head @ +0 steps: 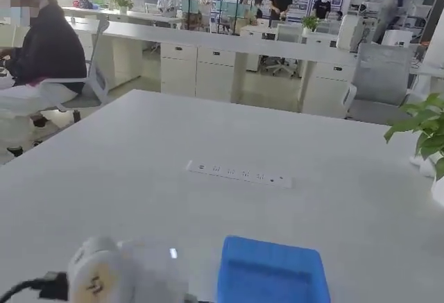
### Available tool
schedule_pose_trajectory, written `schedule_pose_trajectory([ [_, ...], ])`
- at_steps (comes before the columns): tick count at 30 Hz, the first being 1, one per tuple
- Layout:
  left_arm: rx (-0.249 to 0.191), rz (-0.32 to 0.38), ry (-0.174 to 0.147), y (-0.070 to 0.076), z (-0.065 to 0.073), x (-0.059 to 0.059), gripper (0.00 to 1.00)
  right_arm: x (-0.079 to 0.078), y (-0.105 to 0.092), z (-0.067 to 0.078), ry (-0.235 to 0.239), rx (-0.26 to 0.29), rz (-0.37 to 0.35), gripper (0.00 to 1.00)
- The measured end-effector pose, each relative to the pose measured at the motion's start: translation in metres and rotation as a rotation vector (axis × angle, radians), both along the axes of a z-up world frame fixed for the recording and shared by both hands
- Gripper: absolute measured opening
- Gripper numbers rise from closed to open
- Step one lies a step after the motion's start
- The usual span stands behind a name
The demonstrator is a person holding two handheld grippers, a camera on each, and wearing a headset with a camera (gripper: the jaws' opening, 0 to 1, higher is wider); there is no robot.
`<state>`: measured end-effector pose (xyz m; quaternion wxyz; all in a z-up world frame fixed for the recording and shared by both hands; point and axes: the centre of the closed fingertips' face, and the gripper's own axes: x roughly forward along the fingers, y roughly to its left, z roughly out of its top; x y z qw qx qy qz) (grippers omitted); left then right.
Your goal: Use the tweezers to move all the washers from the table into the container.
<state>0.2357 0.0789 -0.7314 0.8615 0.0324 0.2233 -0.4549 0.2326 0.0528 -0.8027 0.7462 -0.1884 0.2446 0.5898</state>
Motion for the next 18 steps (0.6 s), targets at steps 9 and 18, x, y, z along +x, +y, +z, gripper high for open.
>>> schedule_pose_trajectory([
  [9,-0.104,0.280,-0.120,0.031,0.003,0.002,0.68,0.001,0.001,0.000,-0.015,0.010,0.011,0.03],
  [18,-0.161,0.441,-0.243,0.050,0.028,0.006,0.97,0.004,0.002,-0.003,0.015,0.019,0.012,0.03],
])
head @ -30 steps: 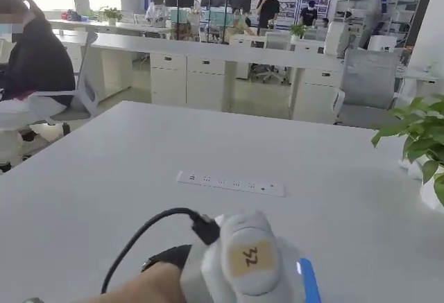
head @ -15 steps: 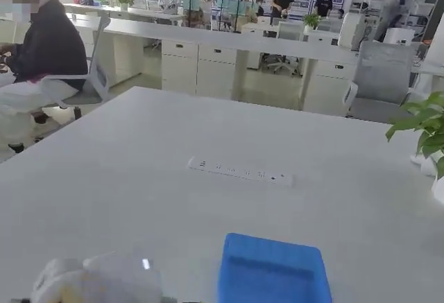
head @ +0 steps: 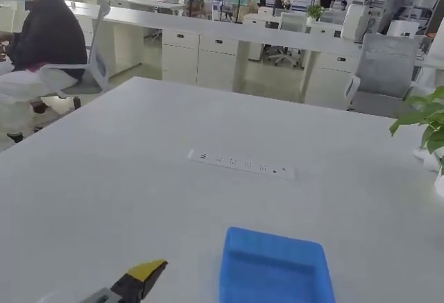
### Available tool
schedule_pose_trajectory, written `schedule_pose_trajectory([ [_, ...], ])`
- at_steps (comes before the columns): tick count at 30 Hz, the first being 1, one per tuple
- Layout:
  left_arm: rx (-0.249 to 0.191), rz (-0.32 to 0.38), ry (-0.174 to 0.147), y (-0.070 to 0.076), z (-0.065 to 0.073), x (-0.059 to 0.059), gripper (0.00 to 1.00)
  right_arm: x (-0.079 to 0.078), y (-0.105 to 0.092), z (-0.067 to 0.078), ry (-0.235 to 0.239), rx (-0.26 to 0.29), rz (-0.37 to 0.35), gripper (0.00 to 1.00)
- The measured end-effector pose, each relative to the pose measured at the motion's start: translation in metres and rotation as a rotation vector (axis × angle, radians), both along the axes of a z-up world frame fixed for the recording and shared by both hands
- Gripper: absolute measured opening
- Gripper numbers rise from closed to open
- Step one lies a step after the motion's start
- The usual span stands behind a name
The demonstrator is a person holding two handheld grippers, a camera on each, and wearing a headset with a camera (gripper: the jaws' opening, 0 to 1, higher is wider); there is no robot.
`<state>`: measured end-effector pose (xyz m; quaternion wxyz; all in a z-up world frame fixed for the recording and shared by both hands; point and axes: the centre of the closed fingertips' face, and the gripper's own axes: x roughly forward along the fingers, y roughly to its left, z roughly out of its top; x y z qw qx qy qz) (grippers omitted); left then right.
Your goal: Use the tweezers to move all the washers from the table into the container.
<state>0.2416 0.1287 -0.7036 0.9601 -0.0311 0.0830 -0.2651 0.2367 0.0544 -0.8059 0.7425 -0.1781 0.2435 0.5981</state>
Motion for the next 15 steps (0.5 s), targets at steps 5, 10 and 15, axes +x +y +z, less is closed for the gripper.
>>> schedule_pose_trajectory([
  [5,0.035,0.059,0.025,0.008,-0.012,0.001,0.98,0.007,-0.006,0.000,0.113,0.029,-0.091,0.02],
  [10,0.056,0.106,-0.001,0.019,-0.011,0.005,0.96,0.015,-0.015,0.000,0.279,0.099,-0.223,0.01],
  [15,0.023,0.130,0.022,0.025,-0.013,0.007,0.94,0.039,-0.031,0.018,0.372,0.222,-0.369,0.02],
])
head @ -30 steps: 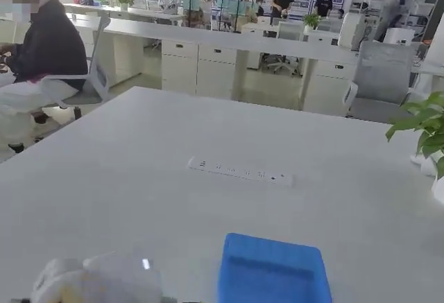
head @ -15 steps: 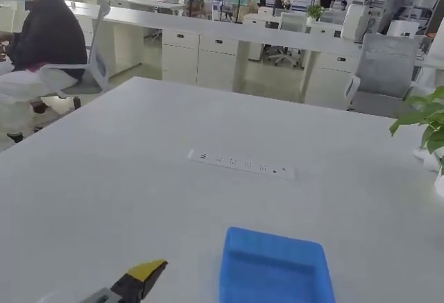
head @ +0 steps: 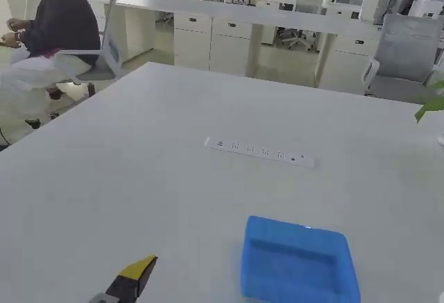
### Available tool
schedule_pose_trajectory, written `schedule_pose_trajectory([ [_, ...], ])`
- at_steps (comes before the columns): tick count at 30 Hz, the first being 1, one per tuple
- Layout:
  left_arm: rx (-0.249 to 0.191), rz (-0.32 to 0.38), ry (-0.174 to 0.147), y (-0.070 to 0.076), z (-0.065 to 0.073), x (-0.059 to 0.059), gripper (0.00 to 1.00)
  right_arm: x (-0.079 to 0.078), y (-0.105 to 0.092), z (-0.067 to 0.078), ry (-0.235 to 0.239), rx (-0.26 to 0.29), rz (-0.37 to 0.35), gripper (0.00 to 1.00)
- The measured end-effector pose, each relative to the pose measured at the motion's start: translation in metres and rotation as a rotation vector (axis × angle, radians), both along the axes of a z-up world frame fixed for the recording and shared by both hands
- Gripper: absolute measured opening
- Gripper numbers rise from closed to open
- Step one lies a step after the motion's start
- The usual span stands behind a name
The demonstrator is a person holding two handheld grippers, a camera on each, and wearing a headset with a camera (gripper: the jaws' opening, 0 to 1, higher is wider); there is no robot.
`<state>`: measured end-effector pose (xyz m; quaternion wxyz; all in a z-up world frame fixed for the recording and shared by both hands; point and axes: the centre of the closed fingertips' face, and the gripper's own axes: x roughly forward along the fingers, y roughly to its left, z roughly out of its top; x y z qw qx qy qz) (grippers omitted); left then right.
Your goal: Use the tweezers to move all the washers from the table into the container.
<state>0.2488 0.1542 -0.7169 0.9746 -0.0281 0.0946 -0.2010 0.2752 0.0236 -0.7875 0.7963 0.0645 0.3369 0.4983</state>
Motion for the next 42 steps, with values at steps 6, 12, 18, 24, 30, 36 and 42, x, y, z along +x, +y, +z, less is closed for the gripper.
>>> schedule_pose_trajectory([
  [6,-0.005,-0.001,0.009,0.001,-0.001,0.000,0.91,0.042,-0.017,0.039,0.029,0.136,-0.170,0.02],
  [12,-0.007,0.001,0.020,0.003,-0.003,0.000,0.90,0.077,-0.022,0.054,-0.010,0.147,-0.233,0.02],
  [18,-0.007,-0.005,0.031,0.002,-0.005,-0.001,0.88,0.101,-0.014,0.047,-0.080,0.055,-0.239,0.02],
  [24,-0.047,-0.016,0.010,-0.001,0.001,-0.001,0.90,0.127,-0.014,0.020,-0.145,-0.092,-0.244,0.02],
  [30,-0.012,-0.023,0.025,-0.003,-0.004,-0.001,0.89,0.135,-0.012,0.000,-0.160,-0.166,-0.213,0.03],
  [36,-0.056,-0.024,-0.004,-0.003,0.004,-0.001,0.88,0.136,-0.012,-0.007,-0.221,-0.231,-0.156,0.03],
  [42,-0.052,-0.025,0.005,-0.003,0.002,-0.001,0.88,0.136,-0.011,-0.006,-0.295,-0.264,-0.112,0.03],
])
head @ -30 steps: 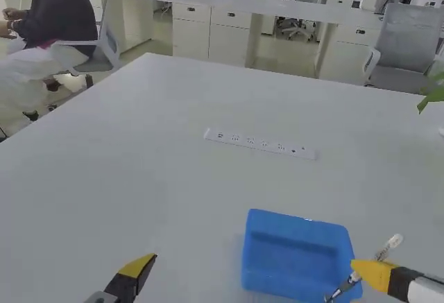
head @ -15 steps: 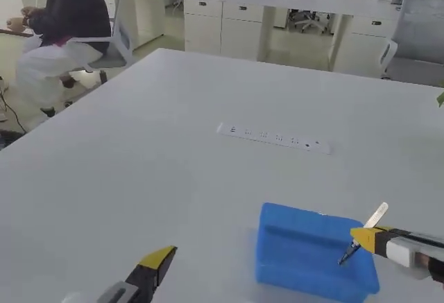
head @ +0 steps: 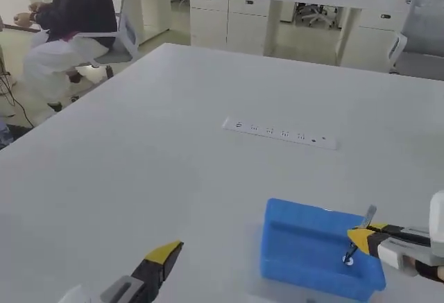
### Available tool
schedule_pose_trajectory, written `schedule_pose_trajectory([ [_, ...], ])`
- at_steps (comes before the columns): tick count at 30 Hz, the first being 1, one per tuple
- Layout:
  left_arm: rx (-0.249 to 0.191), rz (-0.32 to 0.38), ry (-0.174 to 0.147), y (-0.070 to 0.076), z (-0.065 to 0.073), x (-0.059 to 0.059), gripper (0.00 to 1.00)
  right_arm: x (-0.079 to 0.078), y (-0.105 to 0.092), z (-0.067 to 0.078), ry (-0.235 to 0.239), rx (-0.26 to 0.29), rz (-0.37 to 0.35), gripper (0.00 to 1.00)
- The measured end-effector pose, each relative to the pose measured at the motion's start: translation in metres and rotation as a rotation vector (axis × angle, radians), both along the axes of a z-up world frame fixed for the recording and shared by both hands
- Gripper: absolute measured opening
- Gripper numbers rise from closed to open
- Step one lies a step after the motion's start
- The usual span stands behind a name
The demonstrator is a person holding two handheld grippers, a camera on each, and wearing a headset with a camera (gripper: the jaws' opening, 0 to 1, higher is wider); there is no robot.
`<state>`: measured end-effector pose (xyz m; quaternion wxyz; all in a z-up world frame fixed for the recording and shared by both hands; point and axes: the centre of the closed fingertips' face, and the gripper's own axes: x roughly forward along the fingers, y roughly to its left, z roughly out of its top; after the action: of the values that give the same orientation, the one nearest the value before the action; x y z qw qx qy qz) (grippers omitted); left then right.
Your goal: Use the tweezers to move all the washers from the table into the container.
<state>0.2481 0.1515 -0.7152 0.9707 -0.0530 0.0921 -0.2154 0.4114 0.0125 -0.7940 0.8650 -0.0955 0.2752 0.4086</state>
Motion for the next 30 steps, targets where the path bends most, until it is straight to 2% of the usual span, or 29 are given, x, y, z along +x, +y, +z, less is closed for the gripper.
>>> schedule_pose_trajectory([
  [3,-0.013,-0.001,-0.011,0.000,0.003,0.000,0.88,-0.003,0.002,0.003,-0.012,0.009,0.020,0.03],
  [6,-0.018,0.005,-0.008,0.001,0.002,0.000,0.88,-0.004,0.002,0.008,-0.027,0.033,0.020,0.04],
  [9,-0.016,0.004,-0.006,0.001,0.002,0.000,0.88,-0.007,0.005,0.027,-0.053,0.111,0.007,0.04],
  [14,-0.017,0.004,-0.005,0.001,0.002,0.000,0.88,-0.021,0.008,0.049,-0.079,0.172,0.019,0.03],
  [18,-0.015,0.008,-0.001,0.002,0.001,0.000,0.88,-0.040,0.016,0.061,-0.066,0.229,0.043,0.03],
  [21,-0.017,0.010,0.002,0.003,0.001,0.000,0.87,-0.052,0.019,0.060,-0.053,0.231,0.065,0.03],
  [25,-0.017,0.013,0.002,0.003,0.000,0.000,0.87,-0.075,0.026,0.052,0.000,0.242,0.089,0.03],
  [30,-0.017,0.011,0.006,0.003,0.000,0.000,0.87,-0.099,0.028,0.027,0.072,0.214,0.121,0.03],
])
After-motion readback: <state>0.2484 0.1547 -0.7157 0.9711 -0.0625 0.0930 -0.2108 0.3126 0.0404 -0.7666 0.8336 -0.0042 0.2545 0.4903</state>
